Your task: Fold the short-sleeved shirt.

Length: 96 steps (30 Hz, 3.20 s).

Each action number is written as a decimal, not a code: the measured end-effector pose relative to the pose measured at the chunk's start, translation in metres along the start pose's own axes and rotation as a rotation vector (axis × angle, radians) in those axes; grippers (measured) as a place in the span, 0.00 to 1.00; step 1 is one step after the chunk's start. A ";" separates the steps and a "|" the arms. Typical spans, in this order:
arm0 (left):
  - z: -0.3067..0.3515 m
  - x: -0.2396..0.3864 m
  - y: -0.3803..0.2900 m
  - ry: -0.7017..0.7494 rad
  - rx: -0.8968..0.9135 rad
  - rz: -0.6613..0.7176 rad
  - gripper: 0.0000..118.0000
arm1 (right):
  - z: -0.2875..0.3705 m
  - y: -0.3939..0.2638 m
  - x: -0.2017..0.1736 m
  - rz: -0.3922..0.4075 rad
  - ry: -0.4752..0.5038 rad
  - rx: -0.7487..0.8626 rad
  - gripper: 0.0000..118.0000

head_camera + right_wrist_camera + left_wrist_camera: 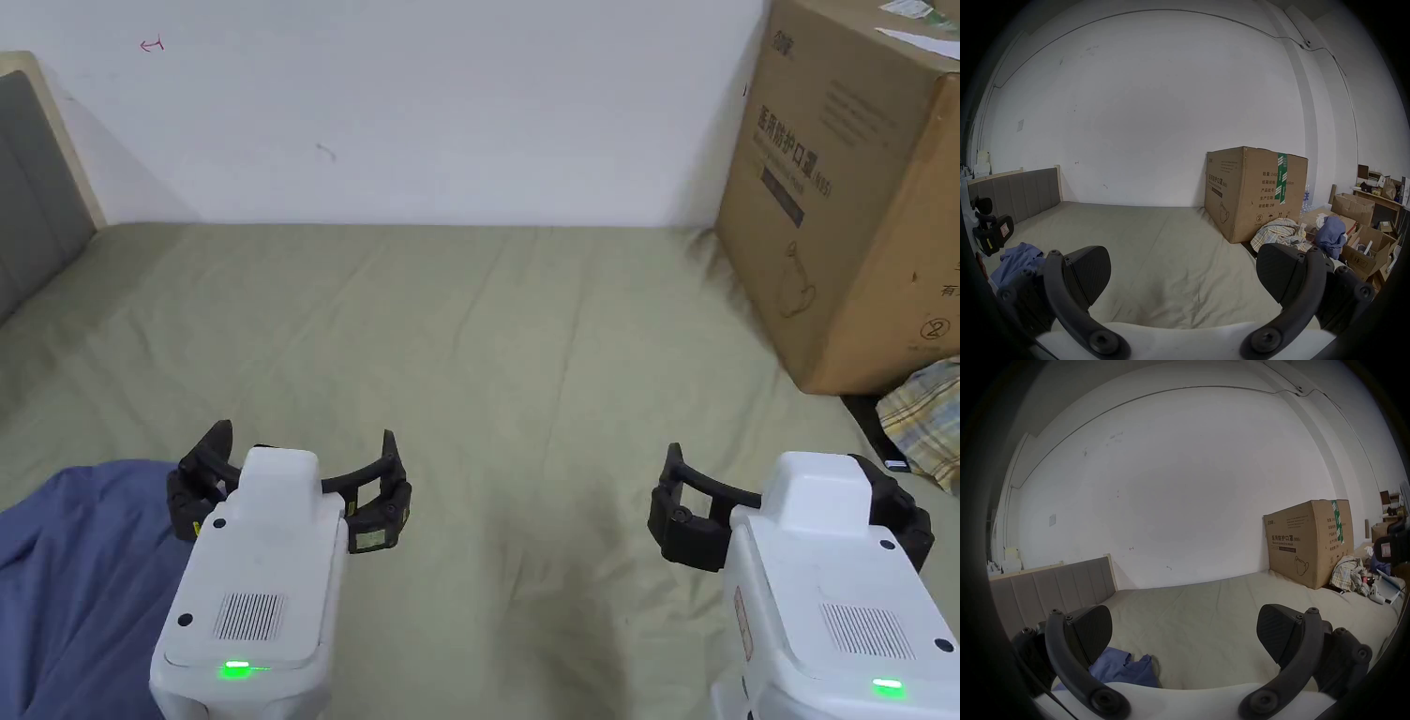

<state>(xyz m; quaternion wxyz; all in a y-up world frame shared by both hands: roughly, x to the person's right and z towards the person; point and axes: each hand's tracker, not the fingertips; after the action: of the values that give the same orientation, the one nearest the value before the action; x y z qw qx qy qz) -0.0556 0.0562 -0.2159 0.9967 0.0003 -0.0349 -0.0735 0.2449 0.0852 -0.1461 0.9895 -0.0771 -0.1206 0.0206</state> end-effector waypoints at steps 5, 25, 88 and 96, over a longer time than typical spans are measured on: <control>-0.001 -0.007 0.002 0.008 0.003 0.039 1.00 | 0.001 0.002 -0.001 0.020 0.003 0.005 0.99; 0.003 -0.008 0.005 0.005 0.003 0.064 1.00 | 0.001 0.004 0.001 0.023 -0.004 0.003 0.99; 0.122 -0.254 -0.002 0.533 -0.157 0.066 0.00 | -0.005 0.033 -0.250 0.043 0.655 0.048 0.00; 0.133 -0.274 -0.011 0.550 -0.223 0.080 0.00 | -0.002 0.030 -0.279 0.054 0.717 0.038 0.00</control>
<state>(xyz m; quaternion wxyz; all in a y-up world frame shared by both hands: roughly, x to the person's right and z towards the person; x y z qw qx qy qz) -0.3364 0.0857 -0.1024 0.9647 -0.0909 0.2447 -0.0349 -0.0262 0.0983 -0.2181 0.9692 -0.0642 0.2367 0.0207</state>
